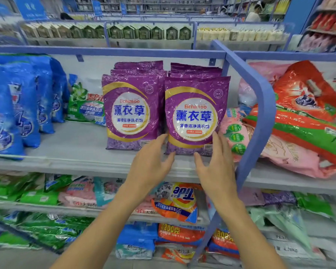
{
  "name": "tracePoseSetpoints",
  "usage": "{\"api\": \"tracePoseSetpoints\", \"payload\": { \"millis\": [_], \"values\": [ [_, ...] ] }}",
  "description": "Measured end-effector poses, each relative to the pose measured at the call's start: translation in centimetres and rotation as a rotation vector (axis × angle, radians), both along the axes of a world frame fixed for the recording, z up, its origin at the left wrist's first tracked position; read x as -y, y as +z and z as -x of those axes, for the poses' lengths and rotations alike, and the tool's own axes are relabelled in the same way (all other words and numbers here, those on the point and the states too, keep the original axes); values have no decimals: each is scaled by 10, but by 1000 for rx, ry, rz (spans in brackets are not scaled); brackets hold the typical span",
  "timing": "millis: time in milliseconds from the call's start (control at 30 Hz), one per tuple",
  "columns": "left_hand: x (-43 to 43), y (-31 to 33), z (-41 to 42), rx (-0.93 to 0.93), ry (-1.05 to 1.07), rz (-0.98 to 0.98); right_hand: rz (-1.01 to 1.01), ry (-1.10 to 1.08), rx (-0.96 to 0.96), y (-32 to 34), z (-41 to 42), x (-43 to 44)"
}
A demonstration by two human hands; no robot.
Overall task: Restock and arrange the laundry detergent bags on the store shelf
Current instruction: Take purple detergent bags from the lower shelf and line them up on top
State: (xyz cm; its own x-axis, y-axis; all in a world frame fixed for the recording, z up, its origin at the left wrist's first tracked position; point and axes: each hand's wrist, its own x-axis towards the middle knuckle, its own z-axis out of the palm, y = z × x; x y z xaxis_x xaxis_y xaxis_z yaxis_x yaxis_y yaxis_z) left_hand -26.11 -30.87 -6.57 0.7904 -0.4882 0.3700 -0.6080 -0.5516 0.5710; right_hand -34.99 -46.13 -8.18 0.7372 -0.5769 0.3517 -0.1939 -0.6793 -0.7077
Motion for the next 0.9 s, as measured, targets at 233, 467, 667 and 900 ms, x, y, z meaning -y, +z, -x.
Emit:
{"api": "tracePoseSetpoints", "payload": {
  "millis": [233,467,667,900],
  "values": [
    [-86,-11,15,124,19,-167,90,48,-136,-1,32,-32],
    [-212,-37,39,98,136,-191,127,123,-208,-20,51,-140],
    [-324,-52,71,60,233,-183,143,258,-261,-40,53,-248],
    [-458,-70,113,-24,455,-175,139,434,-285,-58,55,-363]
  ]
}}
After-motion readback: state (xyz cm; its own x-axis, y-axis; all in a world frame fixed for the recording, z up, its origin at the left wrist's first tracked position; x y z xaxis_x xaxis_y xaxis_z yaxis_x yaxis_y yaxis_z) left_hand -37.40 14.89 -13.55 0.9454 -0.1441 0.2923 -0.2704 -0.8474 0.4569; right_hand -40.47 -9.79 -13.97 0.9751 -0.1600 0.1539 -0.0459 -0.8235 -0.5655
